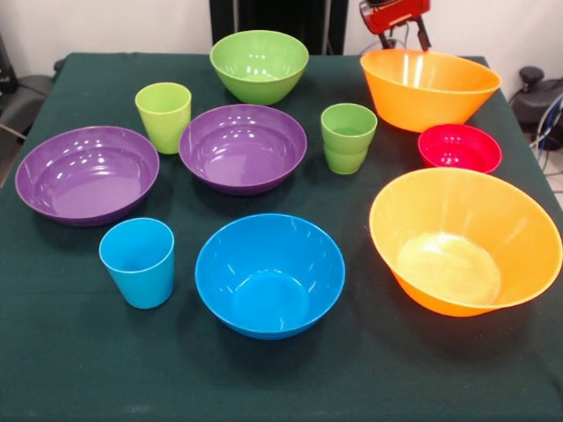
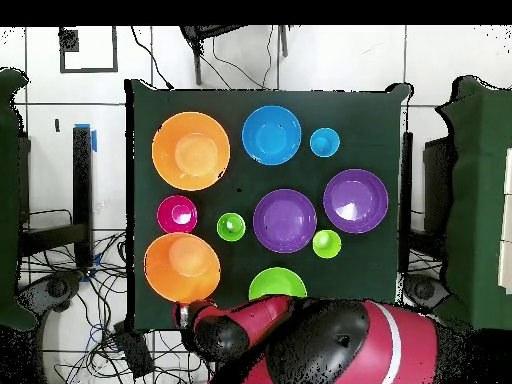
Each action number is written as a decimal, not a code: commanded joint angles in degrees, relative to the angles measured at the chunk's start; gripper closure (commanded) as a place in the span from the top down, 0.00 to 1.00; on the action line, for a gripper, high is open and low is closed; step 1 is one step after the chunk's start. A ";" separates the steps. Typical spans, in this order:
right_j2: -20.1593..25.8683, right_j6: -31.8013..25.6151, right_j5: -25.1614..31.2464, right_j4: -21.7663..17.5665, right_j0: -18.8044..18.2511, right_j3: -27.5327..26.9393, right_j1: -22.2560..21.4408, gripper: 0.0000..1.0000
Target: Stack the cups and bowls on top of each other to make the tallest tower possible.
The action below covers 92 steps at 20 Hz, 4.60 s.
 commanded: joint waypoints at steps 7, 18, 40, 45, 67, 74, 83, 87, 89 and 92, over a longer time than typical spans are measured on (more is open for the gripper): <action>7.13 2.47 -0.34 -4.70 -3.70 -9.69 2.37 1.00; 10.78 2.99 2.17 -3.13 -6.81 -8.50 0.74 1.00; 17.08 3.02 7.25 -0.21 -12.61 -7.76 0.14 1.00; 16.08 3.43 8.66 0.84 -12.13 -6.94 -1.83 1.00; 19.43 11.49 12.37 16.10 -13.90 5.39 -24.09 1.00; 12.22 10.66 13.00 21.60 -9.33 6.50 -31.47 1.00; 10.86 5.12 14.66 20.37 -9.41 2.39 -28.09 1.00; 5.66 4.53 11.62 17.89 -7.56 -0.67 -22.98 1.00; 3.55 2.60 10.60 15.43 -6.76 -2.78 -20.58 1.00; -0.46 -0.62 9.32 11.15 -4.92 -7.10 -17.09 1.00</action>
